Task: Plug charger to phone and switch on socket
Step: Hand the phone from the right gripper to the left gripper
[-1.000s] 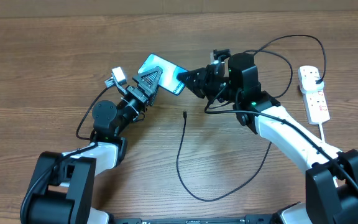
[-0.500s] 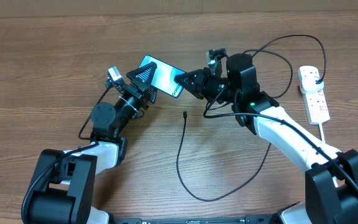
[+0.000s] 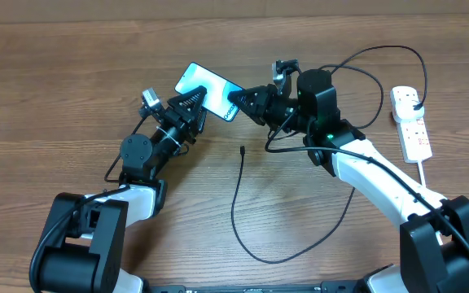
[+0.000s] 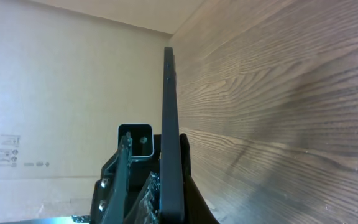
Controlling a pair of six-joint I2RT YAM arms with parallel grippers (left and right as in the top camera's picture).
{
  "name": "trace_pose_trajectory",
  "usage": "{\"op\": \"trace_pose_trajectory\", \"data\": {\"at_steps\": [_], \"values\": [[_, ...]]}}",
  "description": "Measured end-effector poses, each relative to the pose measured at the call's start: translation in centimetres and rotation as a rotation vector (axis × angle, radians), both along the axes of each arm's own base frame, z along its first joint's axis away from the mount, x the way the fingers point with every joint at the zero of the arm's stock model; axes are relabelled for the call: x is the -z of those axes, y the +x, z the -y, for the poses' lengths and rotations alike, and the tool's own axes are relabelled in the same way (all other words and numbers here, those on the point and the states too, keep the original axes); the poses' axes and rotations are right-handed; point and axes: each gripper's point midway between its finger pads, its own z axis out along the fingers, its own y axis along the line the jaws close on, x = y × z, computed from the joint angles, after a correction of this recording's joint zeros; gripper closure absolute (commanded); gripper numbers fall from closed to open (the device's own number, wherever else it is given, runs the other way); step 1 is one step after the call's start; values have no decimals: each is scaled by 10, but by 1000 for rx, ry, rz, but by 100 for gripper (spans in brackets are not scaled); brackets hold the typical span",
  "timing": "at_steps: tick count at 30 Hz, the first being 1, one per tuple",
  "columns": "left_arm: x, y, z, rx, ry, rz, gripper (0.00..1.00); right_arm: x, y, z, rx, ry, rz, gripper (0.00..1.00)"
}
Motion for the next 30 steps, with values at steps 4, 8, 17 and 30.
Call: {"op": "trace_pose_trajectory", "data": {"at_steps": [4,8,17,30], "values": [[3,1,0,-2,1,-13,64,1,-1,-2,6,-2,-26,96],[8,1,0,-2,5,-35,67,4,-3,-3,14,-4,-55,96],[12,1,0,0,4,-52,76,7,-6,-1,35,2,-131,96],[17,2,0,4,-27,-94,90,7,-7,-2,31,8,-154,96]]}}
